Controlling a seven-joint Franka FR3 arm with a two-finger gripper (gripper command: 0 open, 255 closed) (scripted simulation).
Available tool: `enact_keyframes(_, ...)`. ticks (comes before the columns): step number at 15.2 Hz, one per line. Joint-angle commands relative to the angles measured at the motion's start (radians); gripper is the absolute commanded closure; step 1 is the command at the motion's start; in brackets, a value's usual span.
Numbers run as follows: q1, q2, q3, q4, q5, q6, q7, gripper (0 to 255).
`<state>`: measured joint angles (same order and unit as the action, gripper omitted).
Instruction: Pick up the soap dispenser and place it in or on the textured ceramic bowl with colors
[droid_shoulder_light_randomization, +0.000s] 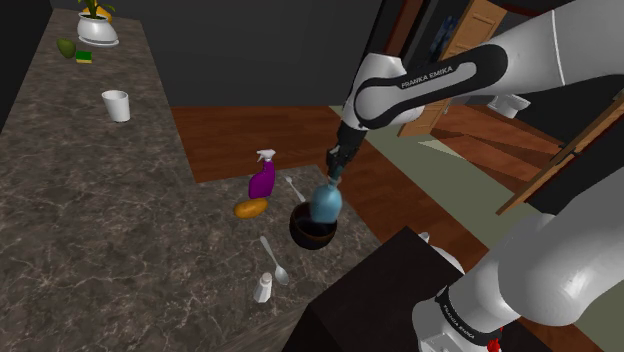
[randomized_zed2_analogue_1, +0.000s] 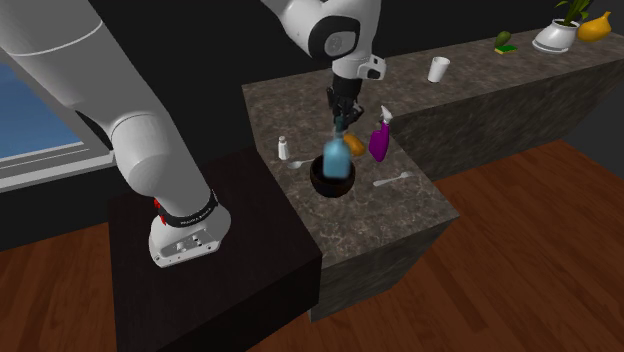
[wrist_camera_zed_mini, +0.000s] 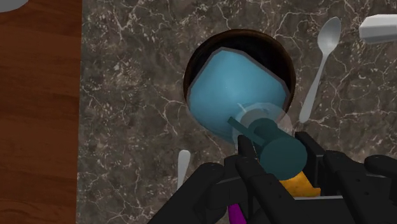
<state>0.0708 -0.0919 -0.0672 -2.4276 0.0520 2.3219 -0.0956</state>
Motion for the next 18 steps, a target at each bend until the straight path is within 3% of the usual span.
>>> enact_keyframes(1, 0.000, 0.018, 0.000, -0.012, 0.003, 0.031, -0.004, 255)
enact_keyframes(10, 0.001, 0.034, -0.001, -0.019, 0.006, 0.054, -0.006, 255)
enact_keyframes(11, 0.001, 0.033, 0.000, -0.019, 0.006, 0.053, -0.006, 0)
enact_keyframes(16, 0.001, 0.034, -0.001, -0.019, 0.006, 0.054, -0.006, 0)
enact_keyframes(18, -0.002, -0.013, -0.002, 0.006, -0.002, -0.018, -0.001, 0)
